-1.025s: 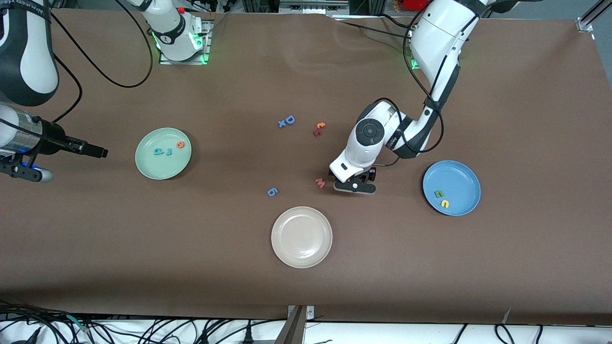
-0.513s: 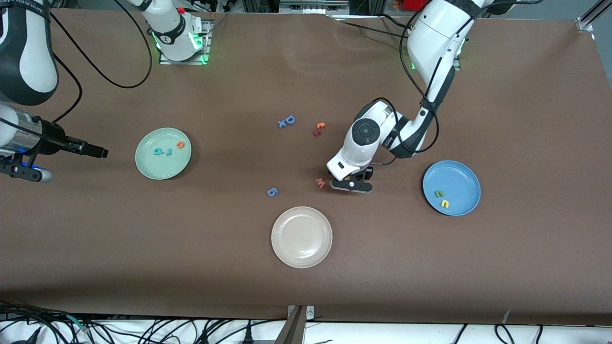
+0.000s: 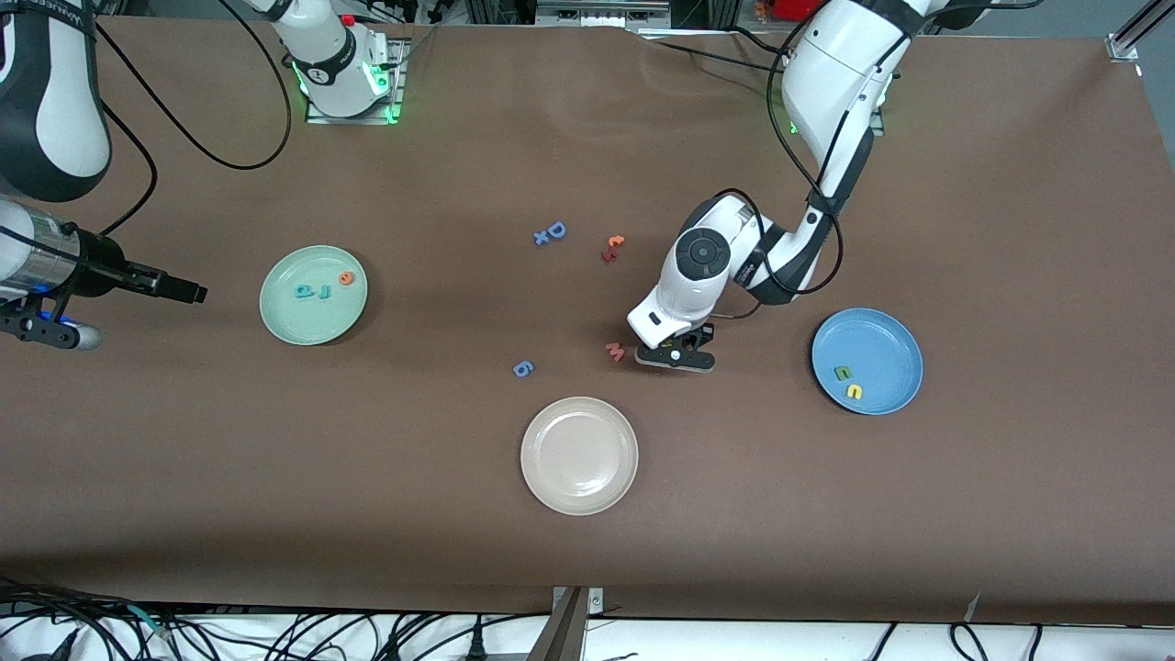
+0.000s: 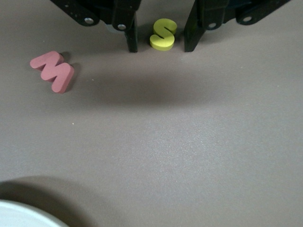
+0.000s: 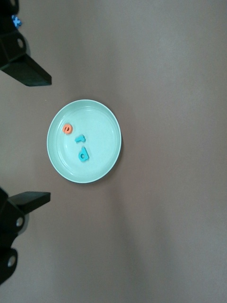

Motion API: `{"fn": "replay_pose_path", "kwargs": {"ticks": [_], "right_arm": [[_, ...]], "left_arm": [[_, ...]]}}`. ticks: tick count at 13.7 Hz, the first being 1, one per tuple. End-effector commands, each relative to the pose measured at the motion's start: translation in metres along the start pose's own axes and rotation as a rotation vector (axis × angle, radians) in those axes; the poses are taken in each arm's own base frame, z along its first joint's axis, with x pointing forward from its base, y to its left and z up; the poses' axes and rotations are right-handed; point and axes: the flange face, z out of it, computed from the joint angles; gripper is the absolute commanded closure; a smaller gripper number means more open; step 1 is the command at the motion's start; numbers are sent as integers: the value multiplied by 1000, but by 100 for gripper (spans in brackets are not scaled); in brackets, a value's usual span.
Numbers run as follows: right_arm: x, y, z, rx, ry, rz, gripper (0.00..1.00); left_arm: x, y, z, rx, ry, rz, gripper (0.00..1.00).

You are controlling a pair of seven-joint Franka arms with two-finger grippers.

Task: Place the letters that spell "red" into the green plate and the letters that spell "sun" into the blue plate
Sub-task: 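Lower the left gripper and grasp the yellow s, then carry the yellow s onto the blue plate and open the left gripper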

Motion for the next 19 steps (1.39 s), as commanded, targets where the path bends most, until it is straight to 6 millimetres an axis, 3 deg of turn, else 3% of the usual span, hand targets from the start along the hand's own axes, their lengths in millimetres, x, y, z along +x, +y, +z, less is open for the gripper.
{"fn": "replay_pose_path", "kwargs": {"ticks": [1, 9, 12, 16, 19], "right_arm": [[-6, 3, -8, -10, 4, -11, 1], [-6, 4, -7, -11, -1, -1, 2], [-7, 4, -7, -11, -2, -1, 1], [-7, 4, -7, -11, -2, 0, 1], [-7, 4, -7, -11, -2, 0, 1]], "left_arm": [[1, 4, 1, -1, 4, -3, 70], [1, 2, 3, 0, 2, -3, 80], [8, -5, -8, -1, 10, -4, 81], [23, -34, -35, 21, -4, 25, 81], [45, -81, -64, 43, -43, 62, 80]]}}
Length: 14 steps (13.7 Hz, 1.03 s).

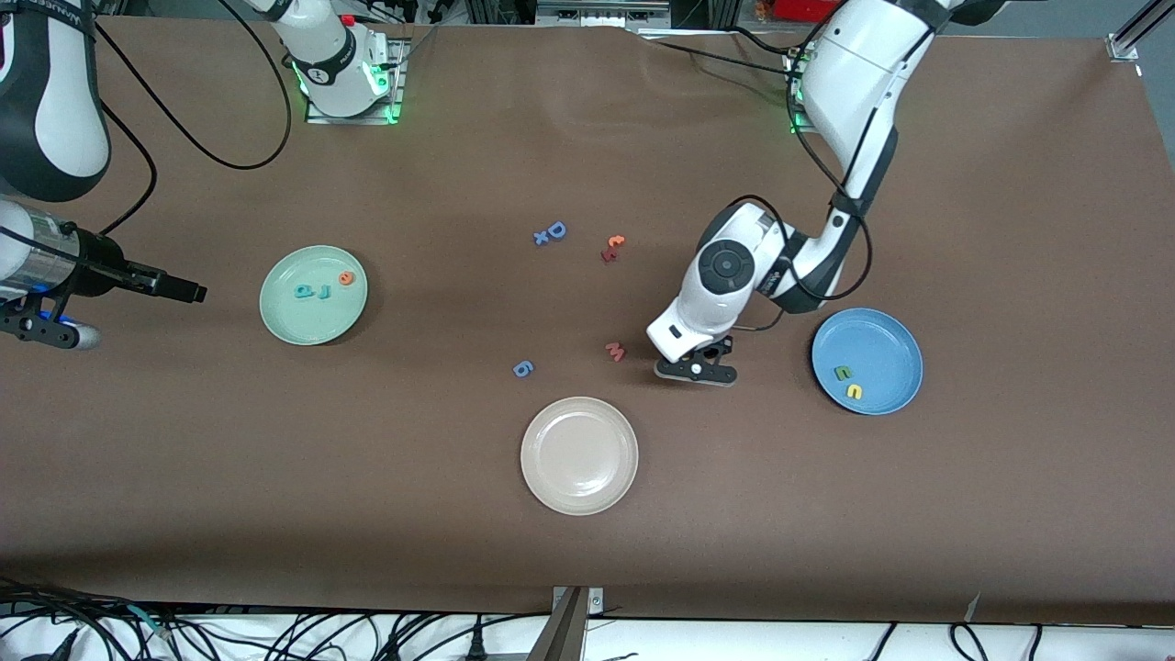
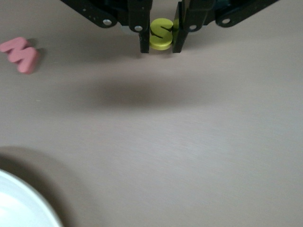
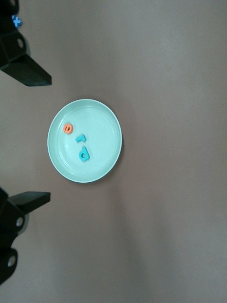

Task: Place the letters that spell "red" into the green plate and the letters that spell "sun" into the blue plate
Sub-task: 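Carry the yellow s onto the blue plate and open the left gripper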

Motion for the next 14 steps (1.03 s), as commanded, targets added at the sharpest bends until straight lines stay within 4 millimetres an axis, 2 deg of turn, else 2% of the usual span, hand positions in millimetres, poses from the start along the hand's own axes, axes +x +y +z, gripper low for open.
{"fn": "replay_pose_path", "kwargs": {"ticks": [1, 2, 5, 7, 10, 14], "right_arm": [[-6, 3, -7, -10, 1, -1, 1], [-6, 3, -7, -10, 1, -1, 1], [-7, 2, -7, -10, 1, -2, 1], [-6, 3, -7, -10, 1, -1, 1], [-6, 3, -7, -10, 1, -1, 1], [-6, 3, -7, -10, 1, -1, 1]], "left_arm": [[15, -39, -38, 30, -66, 40, 80], [18, -44, -45, 42, -97, 37, 80], [30, -82, -69, 56, -139, 36, 80], [38, -119, -81, 47, -138, 77, 80], [43, -171, -81, 36, -147, 112, 80], [43, -220, -75, 99, -178, 147, 80]]}}
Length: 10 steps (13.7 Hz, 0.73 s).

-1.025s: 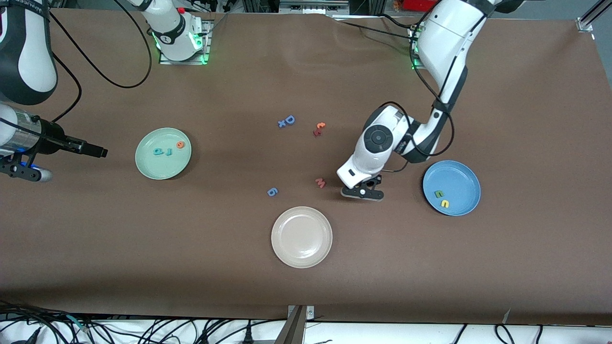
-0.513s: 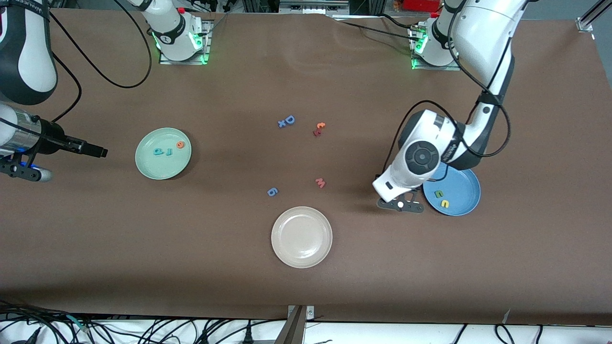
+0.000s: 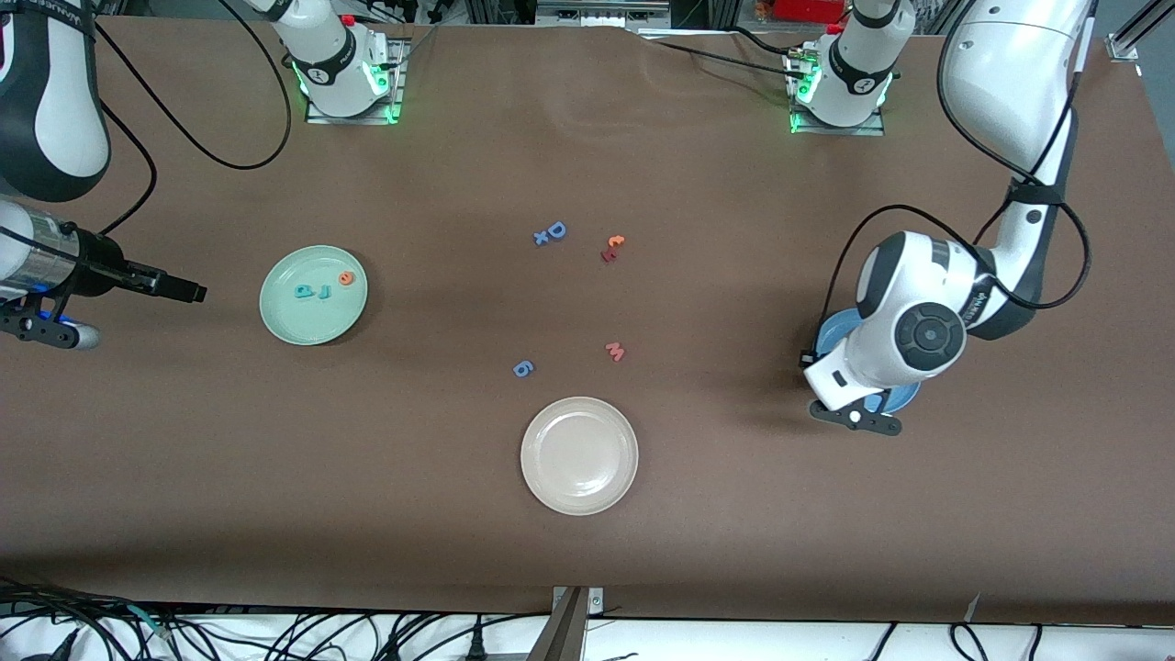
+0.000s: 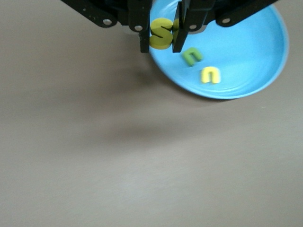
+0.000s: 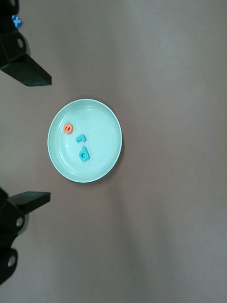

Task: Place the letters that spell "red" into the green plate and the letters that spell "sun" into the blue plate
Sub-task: 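Carry the yellow s onto the blue plate and open the left gripper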

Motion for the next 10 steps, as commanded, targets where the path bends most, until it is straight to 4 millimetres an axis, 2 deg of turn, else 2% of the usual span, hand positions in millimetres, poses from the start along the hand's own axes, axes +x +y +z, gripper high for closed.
{"fn": "replay_pose_path", "kwargs": {"ticks": [1, 2, 4, 6, 7, 8, 9, 10], "right_arm": [[-6, 3, -7, -10, 1, -1, 1], [-6, 3, -7, -10, 1, -1, 1], [-6, 3, -6, -10, 1, -1, 1], [-7, 3, -6, -11, 0, -1, 1], [-7, 3, -6, -11, 0, -1, 1], [-7, 3, -6, -11, 0, -1, 1], [-7, 3, -6, -11, 0, -1, 1], [-7, 3, -6, -11, 0, -1, 1]], "left_arm": [[-5, -21, 0, 47, -17, 45, 79], [-6, -32, 2, 44, -22, 64, 79], [-9, -77, 13, 25, -34, 125, 77], [-9, -89, 18, 22, -31, 145, 77], [-9, -90, 17, 22, -29, 131, 69], [-8, -85, 21, 15, -34, 131, 22], [-8, -90, 23, 10, -35, 121, 0], [-8, -91, 22, 12, -32, 116, 0]]}}
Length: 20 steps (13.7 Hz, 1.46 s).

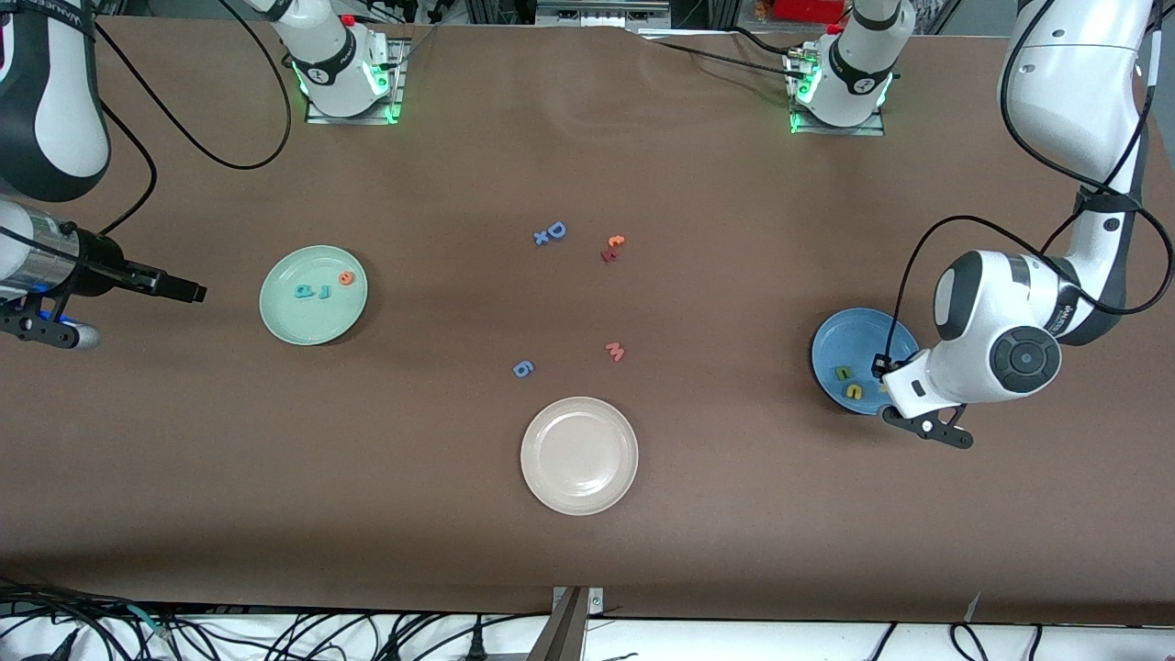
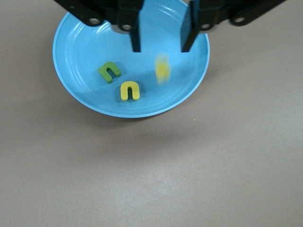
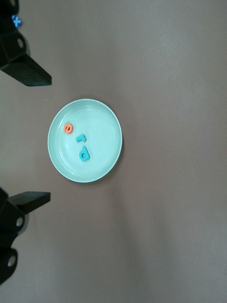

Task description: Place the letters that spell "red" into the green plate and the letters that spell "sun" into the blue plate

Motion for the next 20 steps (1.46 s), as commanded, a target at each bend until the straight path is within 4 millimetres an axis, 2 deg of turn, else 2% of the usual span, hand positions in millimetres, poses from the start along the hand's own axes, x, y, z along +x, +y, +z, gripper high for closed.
{"fn": "replay_pose_path", "kwargs": {"ticks": [1, 5, 7, 11, 14, 20], "right_arm": [[-6, 3, -6, -10, 0, -1, 1], [-6, 3, -6, -10, 0, -1, 1], [-6, 3, -6, -10, 0, -1, 1], [-6, 3, -6, -10, 2, -1, 1], [-7, 2, -9, -8, 12, -14, 1], [-22, 1, -20, 2, 93, -80, 1]], "left_arm": [[8, -1, -15, 20, 29, 8, 0], [13, -15, -64, 43, 104, -19, 0], [6, -29, -100, 44, 124, -50, 0], [-4, -40, -169, -23, 115, -100, 0], [-16, -41, -205, -3, 141, -110, 0], [-51, -36, -256, -50, 195, -214, 0]]}}
